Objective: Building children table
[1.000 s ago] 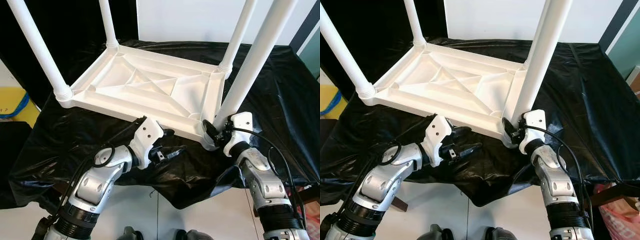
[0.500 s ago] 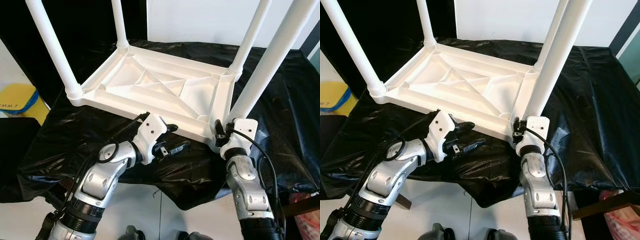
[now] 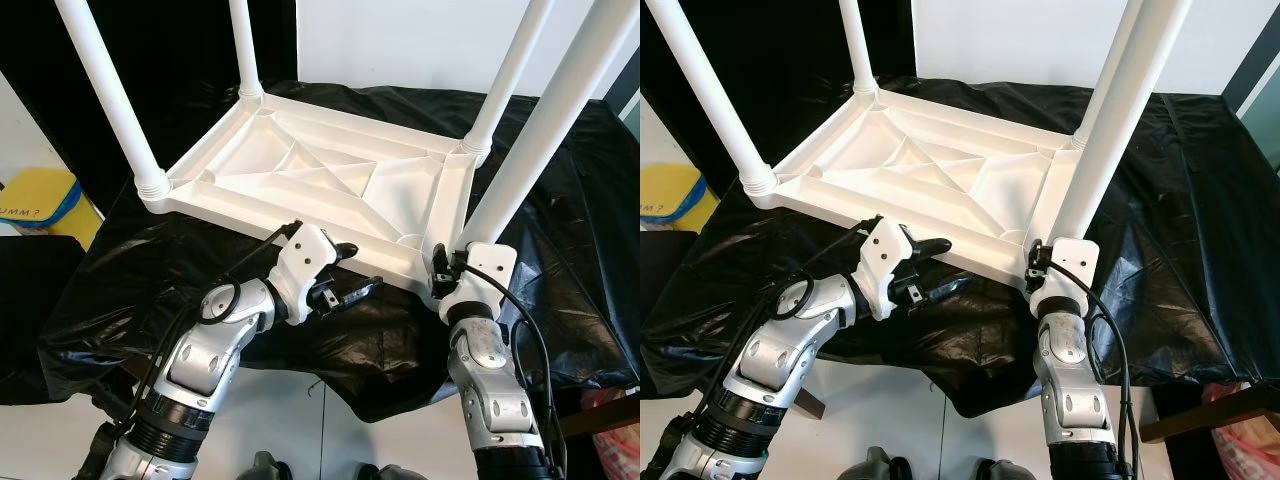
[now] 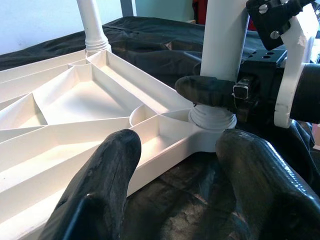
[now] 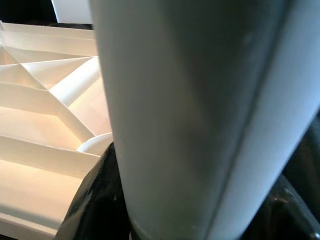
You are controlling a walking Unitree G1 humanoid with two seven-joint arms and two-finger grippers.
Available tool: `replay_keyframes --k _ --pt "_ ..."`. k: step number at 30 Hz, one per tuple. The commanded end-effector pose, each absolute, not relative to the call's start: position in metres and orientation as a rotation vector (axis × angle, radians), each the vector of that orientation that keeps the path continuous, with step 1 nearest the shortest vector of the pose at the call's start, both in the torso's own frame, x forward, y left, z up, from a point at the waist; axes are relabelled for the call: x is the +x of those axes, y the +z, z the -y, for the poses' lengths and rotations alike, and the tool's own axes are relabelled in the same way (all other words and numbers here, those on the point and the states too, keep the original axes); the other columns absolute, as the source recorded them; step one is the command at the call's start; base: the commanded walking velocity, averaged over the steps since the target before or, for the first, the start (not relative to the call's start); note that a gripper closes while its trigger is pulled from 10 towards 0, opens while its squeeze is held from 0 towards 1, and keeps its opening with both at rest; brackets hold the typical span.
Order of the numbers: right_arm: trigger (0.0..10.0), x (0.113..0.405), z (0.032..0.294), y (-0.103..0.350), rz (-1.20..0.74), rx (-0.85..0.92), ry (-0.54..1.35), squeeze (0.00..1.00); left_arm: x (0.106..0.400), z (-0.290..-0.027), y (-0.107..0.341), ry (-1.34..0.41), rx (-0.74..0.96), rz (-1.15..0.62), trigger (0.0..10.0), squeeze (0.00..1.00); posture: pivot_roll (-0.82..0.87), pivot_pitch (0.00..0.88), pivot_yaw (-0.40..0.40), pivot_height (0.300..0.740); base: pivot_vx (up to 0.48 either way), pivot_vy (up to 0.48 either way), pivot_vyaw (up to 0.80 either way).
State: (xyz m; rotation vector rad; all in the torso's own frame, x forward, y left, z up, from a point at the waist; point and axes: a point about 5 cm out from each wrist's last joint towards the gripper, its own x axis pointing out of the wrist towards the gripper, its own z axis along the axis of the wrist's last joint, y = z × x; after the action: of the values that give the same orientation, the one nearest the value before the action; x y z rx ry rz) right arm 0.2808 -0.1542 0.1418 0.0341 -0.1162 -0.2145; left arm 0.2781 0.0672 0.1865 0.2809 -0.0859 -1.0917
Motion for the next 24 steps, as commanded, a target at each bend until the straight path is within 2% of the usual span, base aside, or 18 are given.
replay_keyframes --k 1,14,19,23,24 --pt "10.0 0.275 0.163 0.132 0.064 0.011 -0.256 1.0 0.283 -0.069 0.186 -0.995 0.287 0.097 10.0 0.0 -0.02 0.092 -0.03 0.74 0.0 0.0 0.0" --pt "10.0 0.273 0.169 0.142 0.126 0.008 -0.116 1.0 0.284 -0.068 0.188 -0.941 0.316 0.144 10.0 0.0 -0.04 0.115 -0.037 0.74 0.0 0.0 0.0" --pt "10.0 0.274 0.176 0.147 0.139 0.0 0.068 1.0 0.282 -0.065 0.184 -0.958 0.279 0.114 10.0 0.0 -0.07 0.124 -0.02 0.74 0.0 0.0 0.0" --pt "10.0 0.274 0.179 0.148 0.134 -0.003 0.131 1.0 0.281 -0.062 0.183 -0.978 0.265 0.107 10.0 0.0 -0.09 0.128 -0.016 0.74 0.0 0.0 0.0" --pt "10.0 0.274 0.18 0.148 0.134 -0.008 0.167 0.91 0.279 -0.06 0.182 -0.994 0.255 0.1 10.0 0.0 -0.09 0.129 -0.016 0.74 0.0 0.0 0.0"
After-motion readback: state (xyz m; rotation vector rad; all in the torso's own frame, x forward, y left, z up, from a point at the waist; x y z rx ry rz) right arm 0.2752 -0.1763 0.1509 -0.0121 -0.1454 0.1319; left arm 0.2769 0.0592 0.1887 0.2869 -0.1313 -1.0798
